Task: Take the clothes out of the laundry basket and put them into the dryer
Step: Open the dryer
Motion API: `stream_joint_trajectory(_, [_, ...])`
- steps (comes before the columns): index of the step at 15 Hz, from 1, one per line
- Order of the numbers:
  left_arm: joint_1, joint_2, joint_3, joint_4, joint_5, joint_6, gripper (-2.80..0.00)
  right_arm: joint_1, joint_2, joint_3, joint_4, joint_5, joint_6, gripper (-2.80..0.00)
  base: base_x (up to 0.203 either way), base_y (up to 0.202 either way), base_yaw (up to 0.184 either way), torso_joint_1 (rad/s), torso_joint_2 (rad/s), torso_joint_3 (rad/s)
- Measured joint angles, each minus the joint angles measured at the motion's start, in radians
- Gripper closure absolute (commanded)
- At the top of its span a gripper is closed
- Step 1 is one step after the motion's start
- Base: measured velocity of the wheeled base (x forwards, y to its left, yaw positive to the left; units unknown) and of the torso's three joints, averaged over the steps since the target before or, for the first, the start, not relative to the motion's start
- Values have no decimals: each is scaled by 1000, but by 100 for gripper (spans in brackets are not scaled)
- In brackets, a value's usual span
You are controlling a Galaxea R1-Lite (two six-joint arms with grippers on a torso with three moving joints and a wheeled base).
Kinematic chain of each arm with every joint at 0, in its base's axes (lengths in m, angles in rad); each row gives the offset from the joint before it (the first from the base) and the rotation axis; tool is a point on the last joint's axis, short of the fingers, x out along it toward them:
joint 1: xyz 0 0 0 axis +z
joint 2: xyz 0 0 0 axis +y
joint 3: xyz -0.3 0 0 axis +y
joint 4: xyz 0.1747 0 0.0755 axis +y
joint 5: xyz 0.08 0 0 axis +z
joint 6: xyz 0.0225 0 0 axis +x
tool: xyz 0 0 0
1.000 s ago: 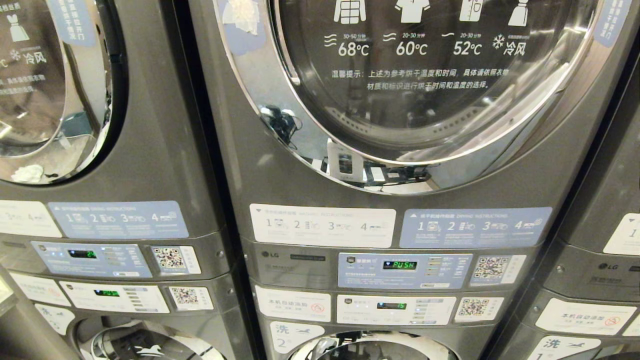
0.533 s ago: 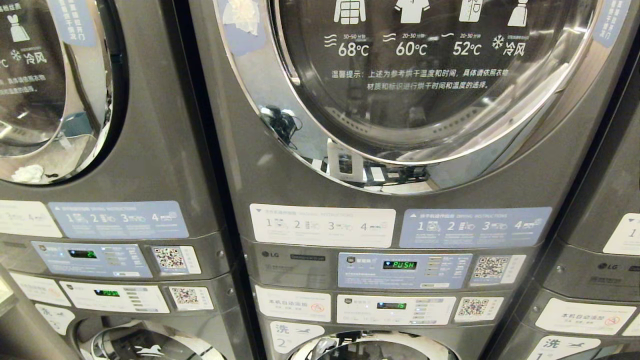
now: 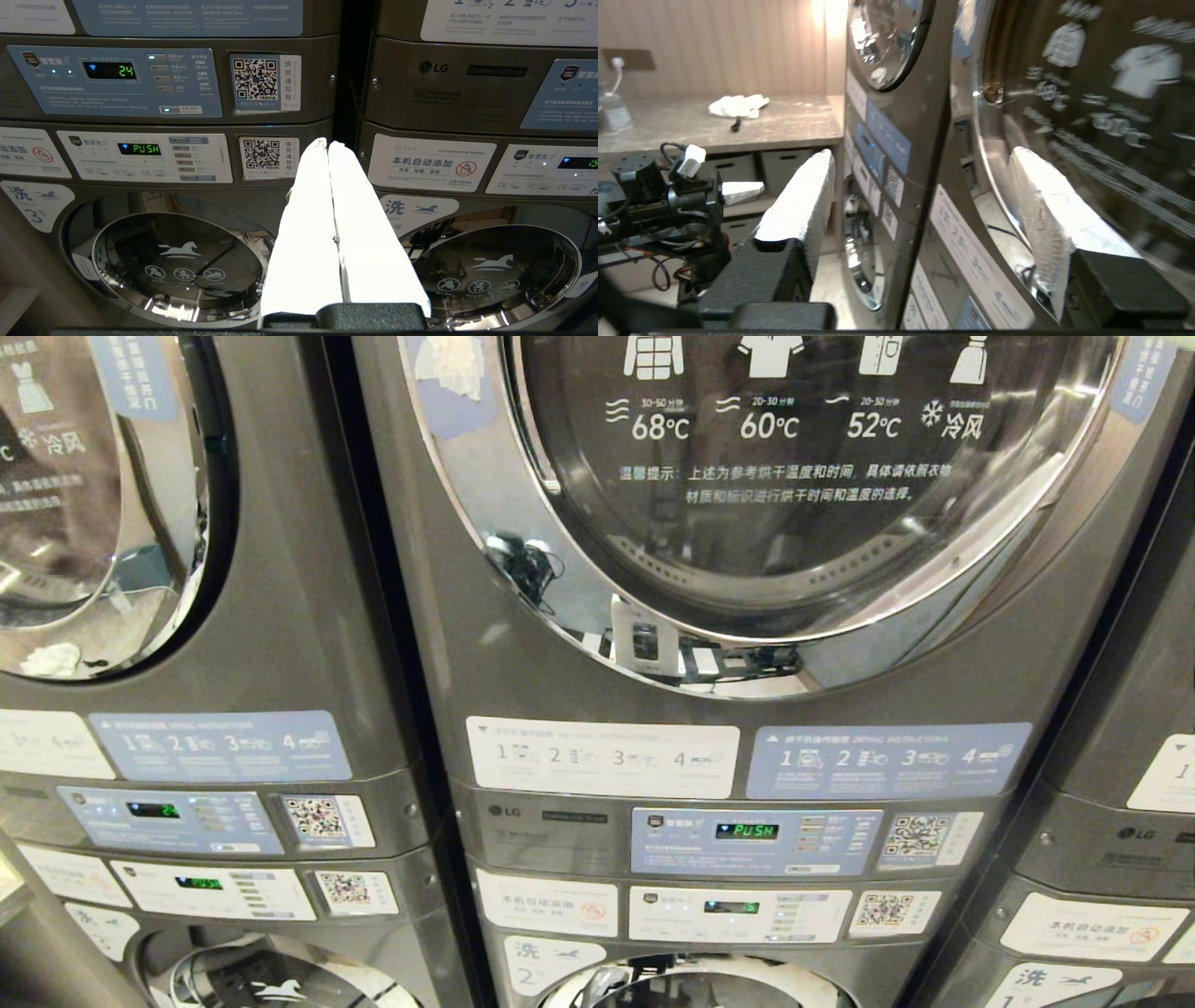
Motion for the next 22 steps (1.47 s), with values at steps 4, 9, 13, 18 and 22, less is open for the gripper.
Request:
stream_joint_trajectory(4, [0, 0, 0, 0, 0, 0, 0, 197, 226, -102, -85, -242, -45, -280, 0, 0, 0, 0, 0, 0])
stream_joint_trajectory(9, [0, 0, 0, 0, 0, 0, 0, 345, 470, -201, -317, -523, -55, -280, 0, 0, 0, 0, 0, 0])
stream_joint_trajectory(13, [0, 0, 0, 0, 0, 0, 0, 398, 602, -283, -435, -557, -56, -280, 0, 0, 0, 0, 0, 0])
stream_joint_trajectory(18, [0, 0, 0, 0, 0, 0, 0, 433, 745, -405, -557, -585, -56, -280, 0, 0, 0, 0, 0, 0])
stream_joint_trajectory(22, [0, 0, 0, 0, 0, 0, 0, 434, 828, -493, -569, -595, -56, -280, 0, 0, 0, 0, 0, 0])
